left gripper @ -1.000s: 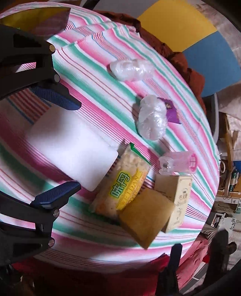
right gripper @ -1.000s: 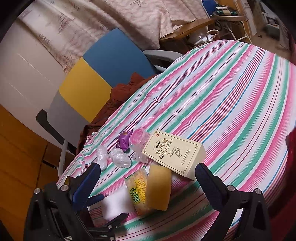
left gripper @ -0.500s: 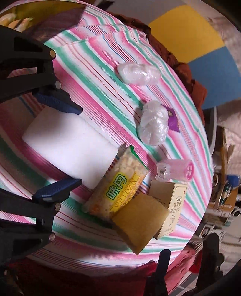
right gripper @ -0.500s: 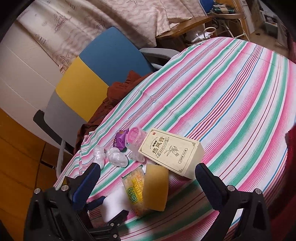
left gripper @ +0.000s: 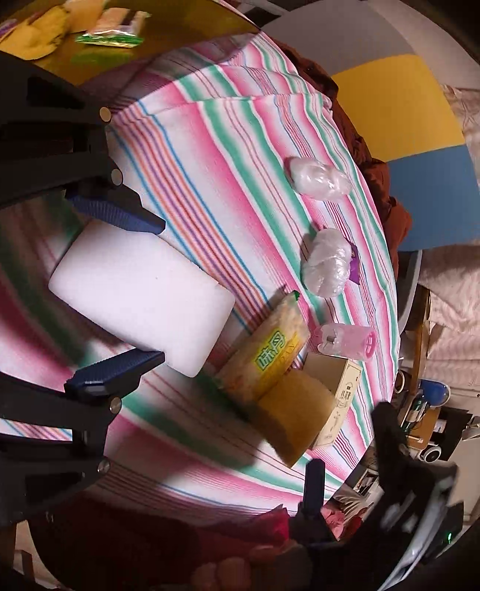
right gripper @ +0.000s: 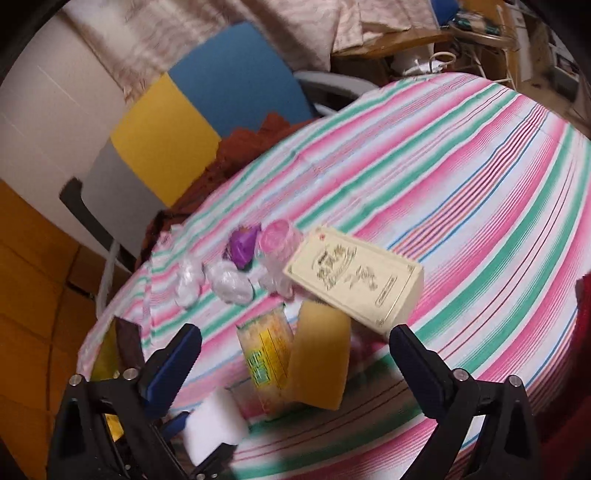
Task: Organize objects
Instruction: 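Move both grippers back toward the white cloth and remaining items, then drop the white eraser block from the left gripper while the right drops the yellow sponge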
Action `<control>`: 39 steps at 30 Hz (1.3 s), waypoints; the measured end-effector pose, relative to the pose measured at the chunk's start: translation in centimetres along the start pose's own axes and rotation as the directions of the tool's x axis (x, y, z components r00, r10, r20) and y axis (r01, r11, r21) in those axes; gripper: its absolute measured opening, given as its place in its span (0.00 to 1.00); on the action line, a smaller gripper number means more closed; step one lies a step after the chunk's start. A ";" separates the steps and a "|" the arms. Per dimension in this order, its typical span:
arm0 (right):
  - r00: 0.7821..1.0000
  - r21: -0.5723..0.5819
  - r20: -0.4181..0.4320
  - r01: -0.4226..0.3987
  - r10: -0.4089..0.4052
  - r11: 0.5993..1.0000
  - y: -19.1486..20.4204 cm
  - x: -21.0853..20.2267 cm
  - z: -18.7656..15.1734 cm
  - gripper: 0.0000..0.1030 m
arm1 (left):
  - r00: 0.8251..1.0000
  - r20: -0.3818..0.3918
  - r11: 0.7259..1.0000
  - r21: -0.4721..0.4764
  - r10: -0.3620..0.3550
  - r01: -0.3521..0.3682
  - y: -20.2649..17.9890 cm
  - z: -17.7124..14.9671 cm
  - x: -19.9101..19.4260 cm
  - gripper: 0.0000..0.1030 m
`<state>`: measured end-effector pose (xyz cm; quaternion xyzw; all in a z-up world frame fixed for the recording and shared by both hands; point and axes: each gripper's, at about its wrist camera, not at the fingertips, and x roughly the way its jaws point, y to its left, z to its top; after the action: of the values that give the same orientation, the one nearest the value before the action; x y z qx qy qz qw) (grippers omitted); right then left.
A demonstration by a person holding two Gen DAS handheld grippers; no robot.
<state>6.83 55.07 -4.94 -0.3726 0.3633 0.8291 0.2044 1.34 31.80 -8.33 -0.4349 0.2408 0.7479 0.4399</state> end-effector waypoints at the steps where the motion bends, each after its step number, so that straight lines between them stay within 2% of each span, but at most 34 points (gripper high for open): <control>1: 1.000 -0.011 -0.013 0.008 -0.008 1.000 0.2 0.3 -0.1 0.85 | 1.000 0.002 1.000 0.002 0.003 -0.003 0.1 -0.1 0.1 0.62; 3: 0.998 -0.036 -0.050 0.030 -0.032 0.999 0.5 1.1 -0.4 0.76 | 1.000 0.008 1.000 0.009 0.009 -0.009 0.0 -0.3 0.2 0.63; 7: 0.989 -0.074 -0.113 0.082 -0.090 0.994 0.8 2.7 -0.7 0.72 | 0.999 0.027 1.000 0.016 0.017 -0.018 0.0 -0.7 0.1 0.63; 9: 0.986 -0.108 -0.130 0.093 -0.107 0.990 1.2 3.3 -1.1 0.47 | 0.999 0.038 1.000 0.016 0.008 -0.009 -0.1 -0.9 -0.3 0.63; 10: 0.985 -0.125 -0.129 0.099 -0.115 0.987 1.4 3.3 -1.2 0.41 | 0.999 0.046 1.000 0.014 -0.003 0.002 -0.1 -1.0 -0.4 0.63; 15: 0.990 -0.139 -0.080 0.106 -0.118 0.985 1.6 2.4 -1.2 0.38 | 0.996 0.087 0.999 -0.006 -0.035 0.035 0.1 -1.6 -2.1 0.62; 20: 1.000 -0.154 -0.005 0.027 -0.028 0.988 2.4 0.0 -1.3 0.38 | 0.987 0.147 0.996 -0.061 -0.057 0.067 1.1 -2.3 -5.3 0.62; 25: 1.000 -0.209 0.008 -0.011 0.013 0.978 4.4 -1.6 -2.4 0.38 | 0.976 0.214 0.987 -0.142 -0.042 0.073 3.2 -3.1 -8.8 0.63; 31: 0.992 -0.306 -0.017 -0.125 0.126 0.944 9.5 -3.0 -4.1 0.38 | 0.965 0.261 0.954 -0.294 0.024 0.055 8.0 -4.5 -11.7 0.63; 35: 0.973 -0.396 -0.089 -0.231 0.213 0.889 14.7 -2.6 -6.2 0.38 | 0.954 0.284 0.921 -0.389 0.091 0.028 11.6 -5.6 -13.4 0.63; 39: 0.952 -0.451 -0.179 -0.303 0.248 0.839 18.9 -1.1 -8.6 0.38 | 0.946 0.279 0.886 -0.462 0.166 -0.020 15.7 -5.8 -14.6 0.64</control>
<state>0.01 36.17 0.47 -0.4013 0.2105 0.8907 -0.0352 -6.33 13.09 0.94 -0.3901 0.0083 0.8627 0.3217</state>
